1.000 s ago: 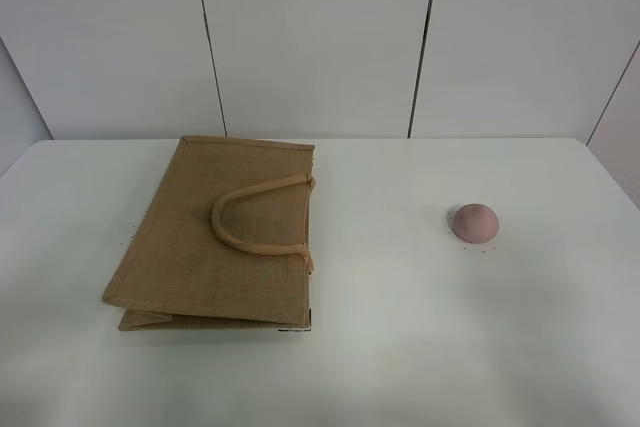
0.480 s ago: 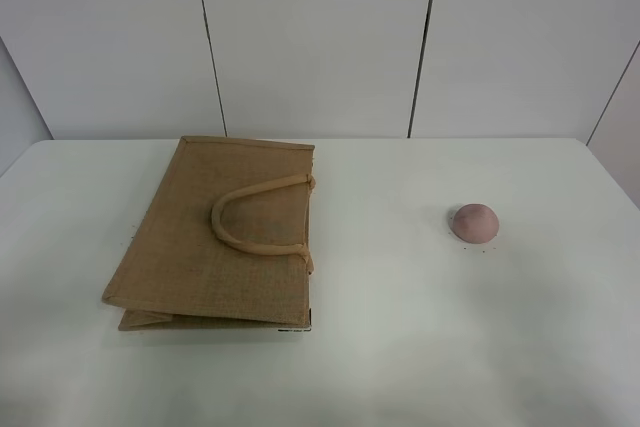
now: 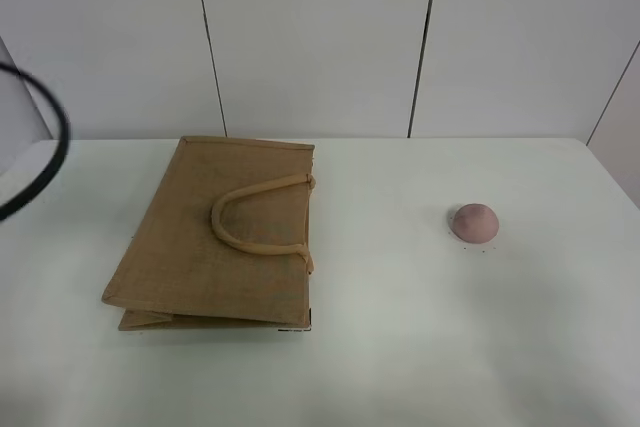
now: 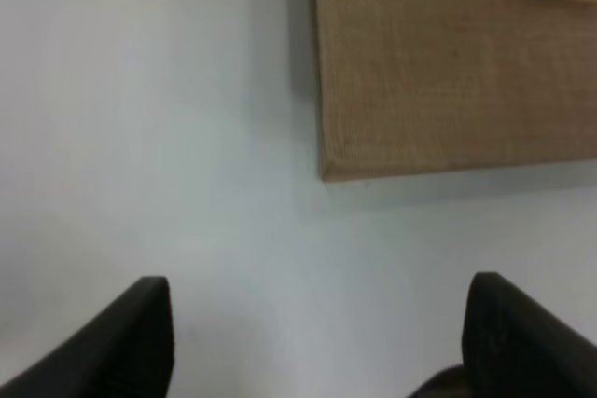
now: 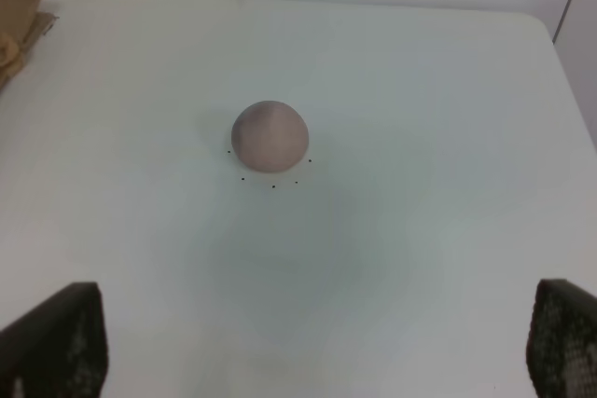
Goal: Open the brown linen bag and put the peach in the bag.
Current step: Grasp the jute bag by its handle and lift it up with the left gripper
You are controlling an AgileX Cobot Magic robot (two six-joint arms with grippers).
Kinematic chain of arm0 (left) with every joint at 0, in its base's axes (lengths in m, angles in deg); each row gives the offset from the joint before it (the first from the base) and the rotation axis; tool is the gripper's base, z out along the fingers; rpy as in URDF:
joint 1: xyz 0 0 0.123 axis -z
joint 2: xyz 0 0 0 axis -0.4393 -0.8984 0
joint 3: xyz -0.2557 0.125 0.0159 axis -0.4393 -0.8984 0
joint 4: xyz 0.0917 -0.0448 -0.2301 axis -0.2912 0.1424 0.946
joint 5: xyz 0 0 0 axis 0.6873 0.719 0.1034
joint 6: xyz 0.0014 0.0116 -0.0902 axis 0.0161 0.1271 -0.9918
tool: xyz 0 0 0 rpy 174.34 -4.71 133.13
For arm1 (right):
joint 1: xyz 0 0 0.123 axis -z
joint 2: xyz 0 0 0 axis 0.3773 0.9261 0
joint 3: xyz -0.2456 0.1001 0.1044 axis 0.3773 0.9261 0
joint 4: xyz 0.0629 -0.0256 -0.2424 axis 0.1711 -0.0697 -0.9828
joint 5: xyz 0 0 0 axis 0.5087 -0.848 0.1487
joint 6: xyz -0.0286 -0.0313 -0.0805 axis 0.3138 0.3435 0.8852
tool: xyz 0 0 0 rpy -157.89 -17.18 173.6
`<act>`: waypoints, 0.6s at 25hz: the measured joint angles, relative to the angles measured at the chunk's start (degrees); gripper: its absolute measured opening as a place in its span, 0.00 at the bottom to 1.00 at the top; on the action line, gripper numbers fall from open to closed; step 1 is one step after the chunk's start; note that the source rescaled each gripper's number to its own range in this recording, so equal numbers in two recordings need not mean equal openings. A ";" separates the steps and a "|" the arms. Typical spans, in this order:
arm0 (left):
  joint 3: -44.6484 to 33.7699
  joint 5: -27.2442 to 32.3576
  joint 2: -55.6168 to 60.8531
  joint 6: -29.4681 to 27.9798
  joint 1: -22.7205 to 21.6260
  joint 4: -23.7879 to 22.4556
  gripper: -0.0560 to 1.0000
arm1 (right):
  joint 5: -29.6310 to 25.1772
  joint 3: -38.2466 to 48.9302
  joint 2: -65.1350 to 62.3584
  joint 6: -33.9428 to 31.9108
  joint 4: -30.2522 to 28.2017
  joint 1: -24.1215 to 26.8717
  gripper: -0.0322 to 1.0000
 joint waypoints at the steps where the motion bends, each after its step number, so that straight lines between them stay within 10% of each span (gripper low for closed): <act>1: 1.82 -0.50 -4.80 0.00 0.00 0.00 0.96 | 0.00 0.00 0.00 0.00 0.00 0.00 1.00; 15: 34.71 -1.73 -53.80 -3.05 1.25 1.85 0.96 | 0.00 0.00 0.00 0.00 0.00 0.00 1.00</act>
